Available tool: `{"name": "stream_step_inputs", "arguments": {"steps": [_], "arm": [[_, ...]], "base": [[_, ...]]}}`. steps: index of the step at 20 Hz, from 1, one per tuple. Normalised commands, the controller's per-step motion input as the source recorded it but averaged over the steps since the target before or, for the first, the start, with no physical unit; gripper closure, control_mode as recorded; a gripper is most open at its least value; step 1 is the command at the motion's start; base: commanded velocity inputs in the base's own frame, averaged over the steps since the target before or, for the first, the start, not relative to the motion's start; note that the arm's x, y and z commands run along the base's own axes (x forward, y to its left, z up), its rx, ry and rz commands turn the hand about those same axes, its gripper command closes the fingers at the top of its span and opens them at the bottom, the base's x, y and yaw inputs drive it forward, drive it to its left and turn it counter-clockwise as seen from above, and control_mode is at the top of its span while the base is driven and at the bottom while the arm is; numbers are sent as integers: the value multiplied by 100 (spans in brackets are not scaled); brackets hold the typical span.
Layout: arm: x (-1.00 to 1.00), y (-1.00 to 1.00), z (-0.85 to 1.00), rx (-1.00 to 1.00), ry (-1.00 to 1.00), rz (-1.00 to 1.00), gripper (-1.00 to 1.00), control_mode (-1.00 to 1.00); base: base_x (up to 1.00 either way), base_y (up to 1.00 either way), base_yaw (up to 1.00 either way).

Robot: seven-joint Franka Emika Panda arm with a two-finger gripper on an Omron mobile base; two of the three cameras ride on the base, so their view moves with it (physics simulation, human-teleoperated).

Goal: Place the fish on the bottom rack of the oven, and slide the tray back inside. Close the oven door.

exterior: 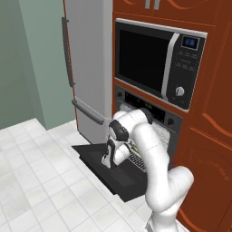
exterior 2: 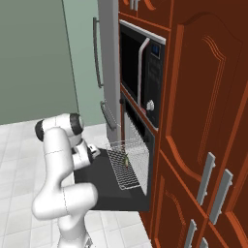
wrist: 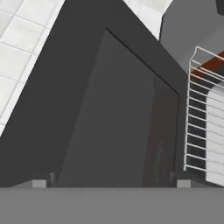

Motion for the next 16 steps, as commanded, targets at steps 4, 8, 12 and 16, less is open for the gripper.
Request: {"name": "stream_step_inputs", "arguments": {"steps": [4,8,12,16], "arm": [[29,-73,-36,12,4,-10,-100,-100],[44,-45,-57,6,2,-10,-100,-100],[51,-5,-76,0,0,-7,-100,-100],[50,6,-94,0,0,-5,-100,-100]], "base": [[0,0,0],[0,0,0],[0,0,0],[0,0,0]]}}
